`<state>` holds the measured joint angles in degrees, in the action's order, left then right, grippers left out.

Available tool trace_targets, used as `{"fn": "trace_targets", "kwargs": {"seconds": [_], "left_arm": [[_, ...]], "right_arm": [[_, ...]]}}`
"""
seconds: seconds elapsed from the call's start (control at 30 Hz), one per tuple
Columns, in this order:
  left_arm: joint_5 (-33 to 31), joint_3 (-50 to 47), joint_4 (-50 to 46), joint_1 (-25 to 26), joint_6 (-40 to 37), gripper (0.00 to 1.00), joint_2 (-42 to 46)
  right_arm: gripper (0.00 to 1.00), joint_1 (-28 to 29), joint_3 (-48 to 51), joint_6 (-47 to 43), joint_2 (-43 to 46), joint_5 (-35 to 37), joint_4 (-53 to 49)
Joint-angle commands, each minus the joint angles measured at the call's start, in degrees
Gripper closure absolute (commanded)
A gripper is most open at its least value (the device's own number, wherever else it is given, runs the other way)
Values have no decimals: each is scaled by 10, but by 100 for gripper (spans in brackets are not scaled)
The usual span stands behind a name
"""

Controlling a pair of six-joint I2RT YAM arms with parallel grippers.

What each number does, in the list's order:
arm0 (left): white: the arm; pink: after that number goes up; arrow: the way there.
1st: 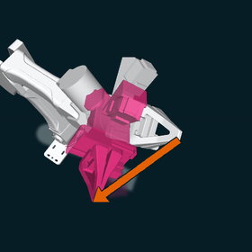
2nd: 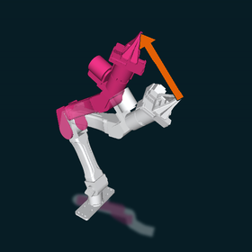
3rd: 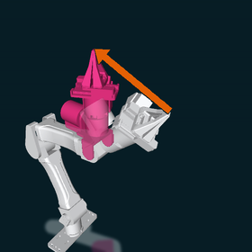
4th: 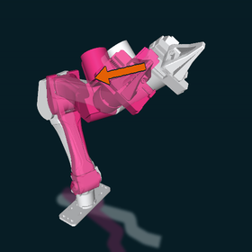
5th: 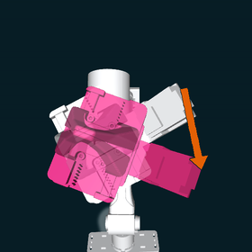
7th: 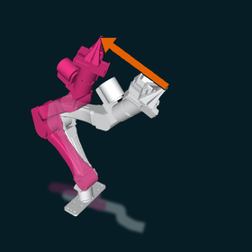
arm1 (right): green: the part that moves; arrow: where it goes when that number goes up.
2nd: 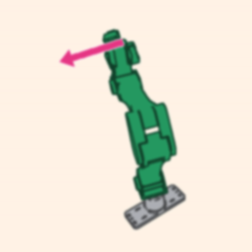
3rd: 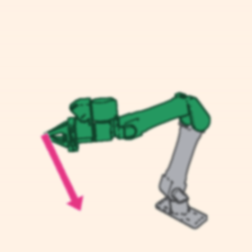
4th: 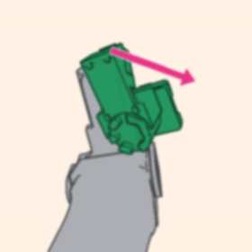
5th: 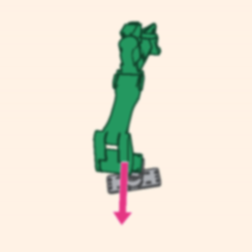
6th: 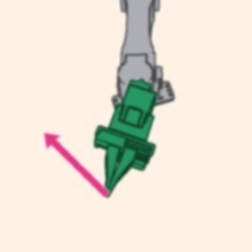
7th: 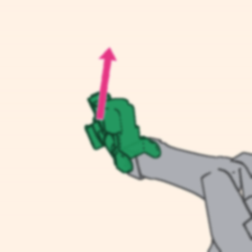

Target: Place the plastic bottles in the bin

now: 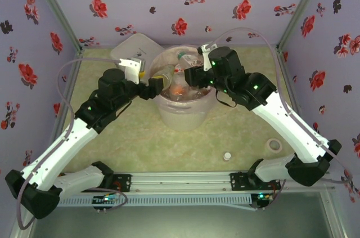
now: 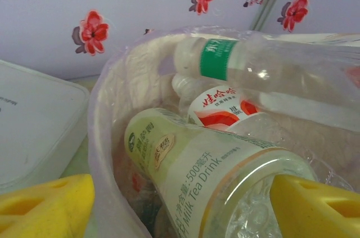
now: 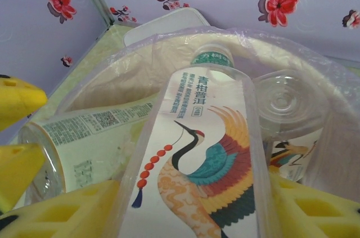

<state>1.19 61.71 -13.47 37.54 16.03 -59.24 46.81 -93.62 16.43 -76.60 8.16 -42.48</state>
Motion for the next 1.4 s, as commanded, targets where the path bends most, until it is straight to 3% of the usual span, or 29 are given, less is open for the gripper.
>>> {"fn": "trace_targets", "kwargs": {"seconds": [0.0, 0.2, 0.37, 0.73, 0.83, 0.93, 1.07, 1.2, 1.3, 1.37], "left_arm": [[22, 0, -15, 10, -20, 17, -13], [-18, 28, -37, 9, -43, 12, 2], [-34, 59, -60, 9, -71, 9, 9], [-47, 77, -64, 8, -83, 8, -2], [-47, 71, -59, 8, -80, 8, -4], [-44, 67, -54, 8, -73, 8, -14], [-28, 57, -44, 8, -66, 8, -24], [-25, 61, -44, 9, -68, 8, -27], [-24, 81, -51, 8, -75, 7, -23], [-29, 104, -67, 8, -87, 1, -24]], "right_arm": [[28, 8, 3, -8, -2, -8, -30], [22, 8, -53, -50, 18, 24, -65], [23, 8, -87, -73, 5, 40, -102], [42, -4, -76, -92, -40, 44, -107], [53, -16, -43, -80, -37, 44, -100], [56, -31, 4, -62, -28, 23, -86], [57, -44, 55, -40, -10, -2, -57], [57, -51, 38, -34, 16, -11, -39], [50, -63, 19, -34, 37, -13, -23], [42, -80, 17, -35, 52, -8, -12]]}}
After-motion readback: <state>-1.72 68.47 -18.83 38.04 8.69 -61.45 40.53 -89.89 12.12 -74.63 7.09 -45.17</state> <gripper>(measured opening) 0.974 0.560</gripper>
